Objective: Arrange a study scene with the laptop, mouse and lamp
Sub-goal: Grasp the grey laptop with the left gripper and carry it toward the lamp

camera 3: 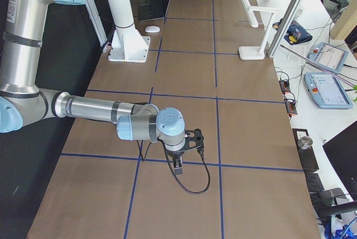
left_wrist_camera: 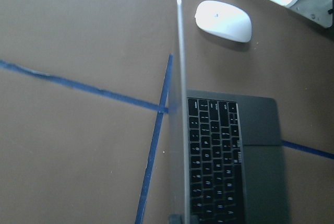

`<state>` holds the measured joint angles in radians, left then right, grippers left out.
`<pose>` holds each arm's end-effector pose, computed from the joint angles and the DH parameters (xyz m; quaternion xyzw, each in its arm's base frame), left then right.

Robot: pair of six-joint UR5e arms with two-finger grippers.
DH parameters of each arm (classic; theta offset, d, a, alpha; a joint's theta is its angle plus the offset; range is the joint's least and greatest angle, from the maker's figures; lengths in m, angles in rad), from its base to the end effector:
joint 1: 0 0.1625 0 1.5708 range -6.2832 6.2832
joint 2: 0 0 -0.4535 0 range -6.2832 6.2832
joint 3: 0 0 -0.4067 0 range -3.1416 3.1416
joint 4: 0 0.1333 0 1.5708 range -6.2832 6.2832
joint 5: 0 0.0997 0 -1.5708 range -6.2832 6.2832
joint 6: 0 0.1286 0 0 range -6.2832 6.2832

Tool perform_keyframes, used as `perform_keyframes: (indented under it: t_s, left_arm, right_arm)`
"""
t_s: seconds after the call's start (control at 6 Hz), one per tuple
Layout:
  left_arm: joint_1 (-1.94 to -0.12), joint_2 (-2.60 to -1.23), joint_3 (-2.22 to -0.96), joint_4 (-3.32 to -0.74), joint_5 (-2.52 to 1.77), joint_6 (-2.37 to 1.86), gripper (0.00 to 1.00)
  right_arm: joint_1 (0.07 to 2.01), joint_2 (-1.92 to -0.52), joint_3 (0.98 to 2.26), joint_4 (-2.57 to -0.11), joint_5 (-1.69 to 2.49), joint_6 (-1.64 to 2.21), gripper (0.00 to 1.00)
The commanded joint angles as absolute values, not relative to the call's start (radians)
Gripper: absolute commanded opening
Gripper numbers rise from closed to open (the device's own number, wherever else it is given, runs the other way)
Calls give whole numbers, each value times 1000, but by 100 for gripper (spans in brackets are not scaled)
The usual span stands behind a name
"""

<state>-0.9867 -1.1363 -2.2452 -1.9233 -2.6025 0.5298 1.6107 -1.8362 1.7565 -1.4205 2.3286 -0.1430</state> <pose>0.1594 -0.2827 0.4763 0.2410 0.4785 0.5620 0.6301 0.0605 -0.3904 0.7186 0.0664 -0.3651 -0.0609 0.9266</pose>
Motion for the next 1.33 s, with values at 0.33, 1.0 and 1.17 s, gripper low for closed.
perform_keyframes:
  t_s: [0.33, 1.0, 1.17]
  left_arm:
    - [-1067, -1392, -2286, -1737, -2589, 505, 0]
    - [-1081, -1890, -2064, -1548, -2505, 511, 0]
    - [-1078, -2063, -1910, -1525, -2507, 512, 0]
  right_arm:
    - [1611, -1836, 1753, -1420, 2327, -143, 100]
    - [1611, -1836, 1747, -1420, 2327, -141, 100]
    - [1611, -1836, 1747, -1420, 2327, -140, 100]
